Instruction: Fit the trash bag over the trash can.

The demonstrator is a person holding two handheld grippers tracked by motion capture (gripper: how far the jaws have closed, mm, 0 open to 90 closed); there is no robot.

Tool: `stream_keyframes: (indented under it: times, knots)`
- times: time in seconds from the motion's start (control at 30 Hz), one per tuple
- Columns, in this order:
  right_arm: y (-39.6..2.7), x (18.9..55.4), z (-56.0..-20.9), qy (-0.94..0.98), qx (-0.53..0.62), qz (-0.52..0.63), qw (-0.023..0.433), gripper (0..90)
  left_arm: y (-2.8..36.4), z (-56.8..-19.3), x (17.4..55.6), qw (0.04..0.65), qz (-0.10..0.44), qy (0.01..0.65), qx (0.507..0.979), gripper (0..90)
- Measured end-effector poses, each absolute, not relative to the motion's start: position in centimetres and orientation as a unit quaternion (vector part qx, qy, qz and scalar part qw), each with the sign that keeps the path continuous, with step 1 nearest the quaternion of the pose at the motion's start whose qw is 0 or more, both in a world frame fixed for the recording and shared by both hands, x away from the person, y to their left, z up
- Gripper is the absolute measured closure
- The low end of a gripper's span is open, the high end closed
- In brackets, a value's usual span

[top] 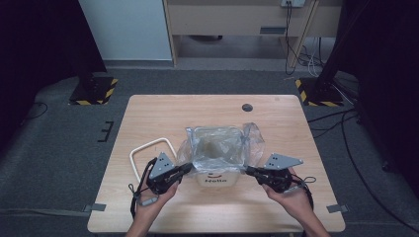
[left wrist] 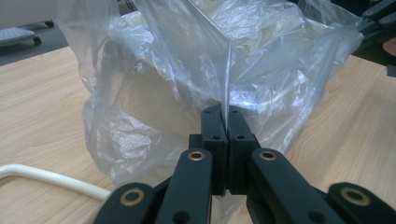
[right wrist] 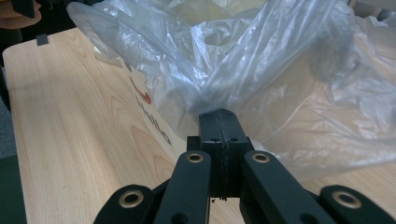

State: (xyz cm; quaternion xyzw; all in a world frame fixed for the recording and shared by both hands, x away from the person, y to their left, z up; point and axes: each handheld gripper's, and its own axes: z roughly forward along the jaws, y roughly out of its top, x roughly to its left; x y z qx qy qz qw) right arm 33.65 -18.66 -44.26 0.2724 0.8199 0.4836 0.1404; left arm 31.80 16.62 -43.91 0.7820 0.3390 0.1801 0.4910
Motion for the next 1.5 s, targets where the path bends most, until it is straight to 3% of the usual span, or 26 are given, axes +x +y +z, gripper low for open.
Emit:
stream_keyframes:
  times: [0.37, 0.97, 1.5]
  knots:
    - [-17.3, 34.9, -44.6, 0.809, 0.283, 0.493, 0.150, 90.0, 17.2, -44.6, 32.6, 0.493, 0.203, 0.359, 0.766, 89.9]
    - [-17.5, 34.8, -47.2, 0.842, 0.275, 0.447, 0.127, 90.0, 17.8, -46.9, 34.1, 0.443, 0.164, 0.396, 0.787, 88.1]
    - [-16.7, 36.2, -49.1, 0.860, 0.281, 0.411, 0.112, 90.0, 17.3, -48.5, 35.2, 0.410, 0.163, 0.396, 0.805, 87.7]
